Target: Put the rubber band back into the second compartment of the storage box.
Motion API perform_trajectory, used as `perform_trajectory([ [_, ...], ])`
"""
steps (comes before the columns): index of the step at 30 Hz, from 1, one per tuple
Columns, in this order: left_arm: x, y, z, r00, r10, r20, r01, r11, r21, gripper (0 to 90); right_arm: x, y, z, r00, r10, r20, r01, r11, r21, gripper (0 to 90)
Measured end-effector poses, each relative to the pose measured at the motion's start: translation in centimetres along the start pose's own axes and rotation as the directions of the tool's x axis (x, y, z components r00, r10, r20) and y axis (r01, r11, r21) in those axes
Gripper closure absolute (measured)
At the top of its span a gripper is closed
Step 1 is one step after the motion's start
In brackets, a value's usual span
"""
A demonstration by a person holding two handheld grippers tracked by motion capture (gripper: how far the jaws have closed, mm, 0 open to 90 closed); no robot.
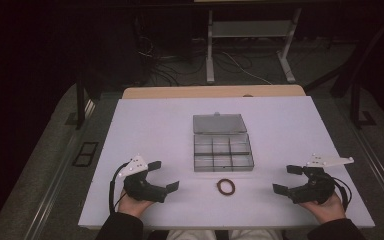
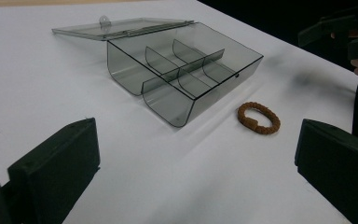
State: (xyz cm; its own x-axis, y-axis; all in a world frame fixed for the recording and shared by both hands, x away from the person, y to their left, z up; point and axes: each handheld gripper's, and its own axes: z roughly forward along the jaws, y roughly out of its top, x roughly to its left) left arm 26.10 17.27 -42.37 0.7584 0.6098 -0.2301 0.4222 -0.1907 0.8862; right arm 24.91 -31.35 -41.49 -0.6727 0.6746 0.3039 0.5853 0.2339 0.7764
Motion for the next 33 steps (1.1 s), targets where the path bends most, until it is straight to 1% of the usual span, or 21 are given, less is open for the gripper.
perform_trajectory([
  [12,-0.1,-0.1,-0.1,1.0,-0.005,-0.001,0.005,1.0,-0.002,0.0,0.3,-0.1,0.2,1.0,-0.003,-0.004,0.003,0.9996,0.028,0.1],
  [16,-0.1,-0.1,-0.1,1.0,-0.007,-0.001,0.007,1.0,-0.001,0.0,0.4,0.1,0.2,0.9999,-0.012,-0.007,0.012,0.9991,0.04,0.1],
  [17,-0.1,-0.1,-0.1,1.0,-0.006,-0.001,0.006,1.0,-0.001,0.0,0.5,0.2,0.2,0.9998,-0.019,-0.012,0.019,0.9989,0.044,0.1],
  [20,0.0,-0.1,-0.1,1.0,-0.005,-0.001,0.005,1.0,-0.001,0.0,0.6,0.5,0.3,0.9996,-0.021,-0.018,0.021,0.9987,0.047,0.1],
  [28,-0.1,-0.2,-0.2,0.9999,-0.011,0.0,0.011,0.9999,-0.003,0.0,0.8,1.3,0.3,0.9995,-0.022,-0.021,0.023,0.9976,0.065,0.1],
  [29,-0.1,-0.2,-0.2,0.9999,-0.012,0.0,0.012,0.9999,-0.003,0.0,0.8,1.4,0.4,0.9991,-0.034,-0.025,0.036,0.997,0.068,0.1],
  [33,-0.1,-0.2,-0.1,0.9999,-0.012,0.002,0.012,0.9999,-0.002,0.0,0.9,1.7,0.3,0.9991,-0.034,-0.026,0.036,0.9966,0.074,0.1],
])
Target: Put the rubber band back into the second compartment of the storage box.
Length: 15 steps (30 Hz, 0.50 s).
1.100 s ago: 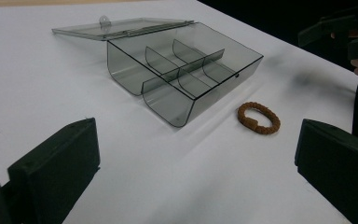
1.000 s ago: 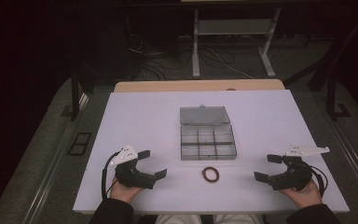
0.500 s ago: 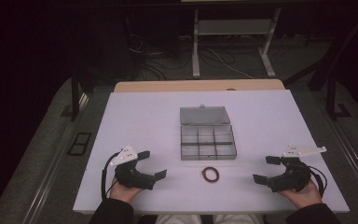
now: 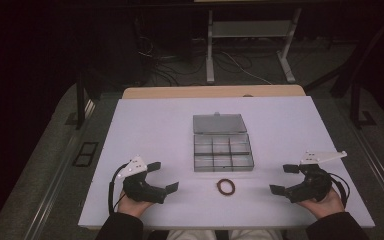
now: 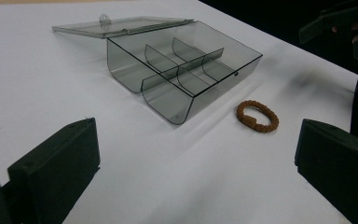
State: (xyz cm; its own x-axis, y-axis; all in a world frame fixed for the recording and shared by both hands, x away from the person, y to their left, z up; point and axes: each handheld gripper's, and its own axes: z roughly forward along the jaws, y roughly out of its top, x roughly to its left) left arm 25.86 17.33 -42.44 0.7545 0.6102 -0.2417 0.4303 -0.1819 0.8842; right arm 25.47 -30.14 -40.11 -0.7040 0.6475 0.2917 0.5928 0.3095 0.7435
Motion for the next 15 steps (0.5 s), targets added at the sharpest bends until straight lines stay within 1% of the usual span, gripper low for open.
perform_trajectory([
  [3,0.0,0.0,0.0,1.0,-0.001,0.0,0.001,1.0,-0.001,0.0,0.1,0.3,0.0,1.0,-0.009,-0.002,0.009,0.9999,0.011,0.1],
  [8,0.0,0.0,0.0,1.0,0.001,0.0,-0.001,1.0,-0.001,0.0,0.4,1.1,0.3,0.9993,-0.036,-0.003,0.036,0.9988,0.032,0.1],
  [15,0.0,0.0,0.0,1.0,0.0,0.002,0.0,1.0,-0.003,0.0,0.7,1.8,0.8,0.9984,-0.056,-0.007,0.056,0.9971,0.051,0.1],
])
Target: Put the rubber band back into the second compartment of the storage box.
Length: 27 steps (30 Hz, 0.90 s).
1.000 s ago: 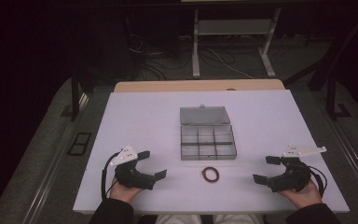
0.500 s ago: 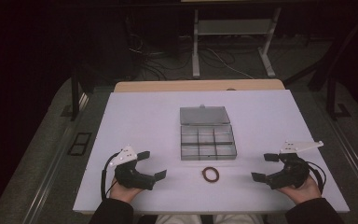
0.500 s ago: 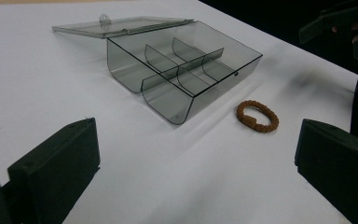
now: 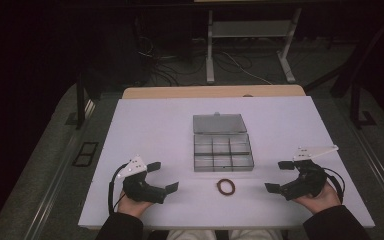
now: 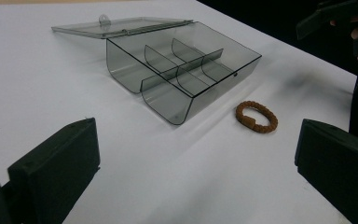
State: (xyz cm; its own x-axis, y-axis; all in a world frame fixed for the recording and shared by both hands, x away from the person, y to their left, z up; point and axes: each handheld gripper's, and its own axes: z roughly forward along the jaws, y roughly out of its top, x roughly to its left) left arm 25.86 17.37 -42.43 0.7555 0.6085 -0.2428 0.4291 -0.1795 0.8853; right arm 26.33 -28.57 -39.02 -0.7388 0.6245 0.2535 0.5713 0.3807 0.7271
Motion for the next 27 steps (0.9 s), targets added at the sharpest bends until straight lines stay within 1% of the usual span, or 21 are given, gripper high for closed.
perform_trajectory([
  [6,-0.1,0.0,0.0,1.0,0.005,0.002,-0.005,1.0,0.0,0.0,0.4,0.7,0.8,0.9996,-0.023,-0.012,0.024,0.9993,0.03,0.1],
  [12,-0.1,0.1,0.0,1.0,0.007,0.001,-0.007,1.0,-0.001,0.0,0.8,1.3,1.5,0.9986,-0.047,-0.025,0.048,0.9978,0.045,0.1],
  [15,-0.1,0.0,-0.1,1.0,0.007,0.004,-0.007,1.0,-0.002,0.0,1.2,1.8,2.1,0.9974,-0.062,-0.036,0.064,0.9961,0.061,0.1],
  [27,-0.2,0.1,-0.1,1.0,0.007,0.007,-0.007,1.0,-0.005,0.0,2.2,2.4,3.6,0.9932,-0.096,-0.066,0.102,0.9904,0.094,0.1],
])
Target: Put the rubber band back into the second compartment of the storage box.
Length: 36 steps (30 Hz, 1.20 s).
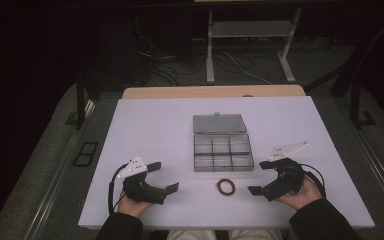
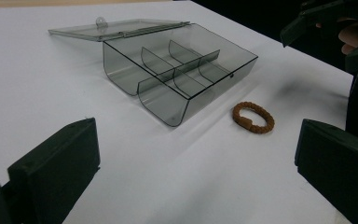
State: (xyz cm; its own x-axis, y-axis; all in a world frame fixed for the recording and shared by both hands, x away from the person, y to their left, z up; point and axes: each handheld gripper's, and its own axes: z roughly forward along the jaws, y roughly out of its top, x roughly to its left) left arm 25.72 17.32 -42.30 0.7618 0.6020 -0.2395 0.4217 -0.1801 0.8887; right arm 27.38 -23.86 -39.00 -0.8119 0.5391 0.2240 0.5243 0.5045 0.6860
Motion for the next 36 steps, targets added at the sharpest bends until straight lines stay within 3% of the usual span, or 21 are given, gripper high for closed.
perform_trajectory([
  [20,0.0,0.0,0.0,1.0,0.003,0.006,-0.003,1.0,0.003,0.0,1.4,1.5,2.7,0.9963,-0.059,-0.063,0.063,0.9965,0.054,0.1],
  [36,-0.1,0.0,0.1,0.9999,0.007,0.011,-0.007,1.0,0.003,0.0,2.8,2.8,5.0,0.9879,-0.114,-0.105,0.126,0.9857,0.112,0.1],
])
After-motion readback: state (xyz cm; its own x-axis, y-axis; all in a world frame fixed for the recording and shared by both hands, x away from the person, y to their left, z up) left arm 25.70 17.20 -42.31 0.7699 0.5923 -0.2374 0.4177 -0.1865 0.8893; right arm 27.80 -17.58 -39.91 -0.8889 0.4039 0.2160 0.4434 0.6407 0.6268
